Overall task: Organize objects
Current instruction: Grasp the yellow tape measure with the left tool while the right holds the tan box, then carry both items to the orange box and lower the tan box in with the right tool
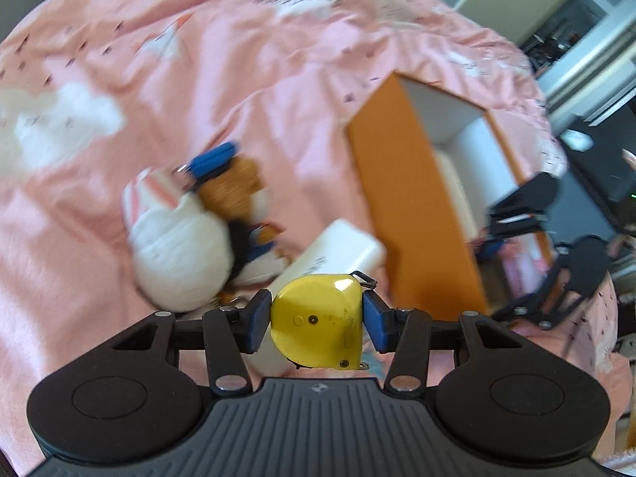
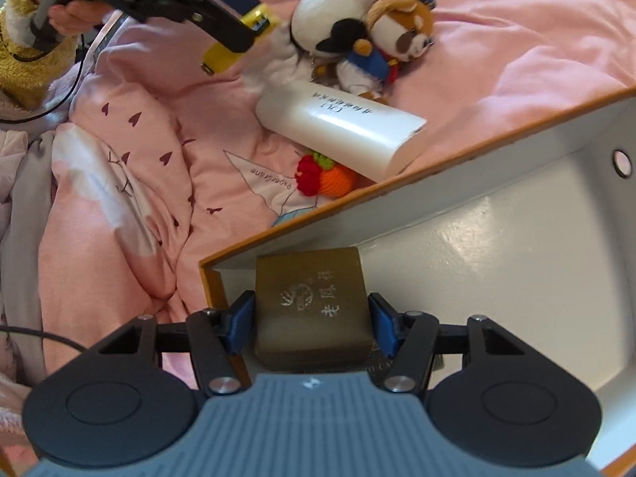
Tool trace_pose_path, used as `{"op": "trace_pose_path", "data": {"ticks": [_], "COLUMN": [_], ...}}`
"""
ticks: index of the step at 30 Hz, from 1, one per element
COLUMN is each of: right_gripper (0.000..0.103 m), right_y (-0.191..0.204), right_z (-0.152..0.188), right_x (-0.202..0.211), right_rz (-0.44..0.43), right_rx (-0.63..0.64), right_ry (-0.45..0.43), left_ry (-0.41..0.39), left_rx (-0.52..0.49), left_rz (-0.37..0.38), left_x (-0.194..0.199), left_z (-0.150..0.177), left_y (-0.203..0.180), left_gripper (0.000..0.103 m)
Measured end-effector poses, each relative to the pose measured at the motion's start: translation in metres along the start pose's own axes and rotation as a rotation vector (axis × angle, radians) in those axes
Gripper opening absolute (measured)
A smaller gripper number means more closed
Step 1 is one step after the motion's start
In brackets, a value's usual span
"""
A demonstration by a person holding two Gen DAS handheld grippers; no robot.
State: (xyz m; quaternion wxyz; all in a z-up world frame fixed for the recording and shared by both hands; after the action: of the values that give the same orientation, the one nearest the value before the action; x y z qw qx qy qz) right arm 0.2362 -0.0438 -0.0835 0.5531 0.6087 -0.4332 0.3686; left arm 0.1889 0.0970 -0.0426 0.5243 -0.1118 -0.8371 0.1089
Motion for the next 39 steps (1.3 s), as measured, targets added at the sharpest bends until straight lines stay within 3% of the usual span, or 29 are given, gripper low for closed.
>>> {"op": "trace_pose_path", "data": {"ticks": [12,19,23,28,35,39], "right_gripper": [0.061,0.061,0.061,0.061,0.061,0.062], "right_y": [0.000,-0.002,-0.006,-0.011,-0.015,-0.014], "right_z": [0.001,0.010,0.030,0.045,0.070,0.070], "right_x": [0.007,0.041,0.033,0.044,0.040,0.039], "right_rz": [0.001,-0.023,0.039,0.097,0.264,0.286], "right_rx": [0.018,-0.033,-0.047,-0.071,-0.004,-0.002], "right_ry": [-0.019,-0.104,-0.036,-0.019,0.131,0.128], "left_ry": [-0.006,-0.001,-0.006,-0.006,-0.008,-0.008], "left_rx": [-0.056,-0.055,-0.059,-0.065,-0.074,-0.076], "left_rz": [0.019,0.030,0.038,0.041,0.054,0.054], "left_x": [-0.005,-0.007,-0.006,-0.006,-0.008,-0.007], "left_z": [-0.011,-0.008,-0.007,-0.007,-0.006,-0.005], "left_y": [-0.031,-0.034,-0.038,-0.043,-0.050,-0.051], "left_gripper": [0.056,0.056,0.056,0.056,0.056,0.056]}}
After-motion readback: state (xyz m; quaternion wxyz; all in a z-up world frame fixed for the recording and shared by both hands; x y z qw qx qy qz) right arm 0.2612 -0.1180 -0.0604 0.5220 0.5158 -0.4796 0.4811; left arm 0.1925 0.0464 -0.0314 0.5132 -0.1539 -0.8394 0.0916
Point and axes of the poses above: each gripper's, at about its wrist camera, not at the fingertips, and x roughly against the way its jaws point, y to its left, z to its underside, the point moved 8 cm from there along -x, roughly the way its jaws point, and after that the axes turned 9 degrees about -x, right-handed, at the moved point
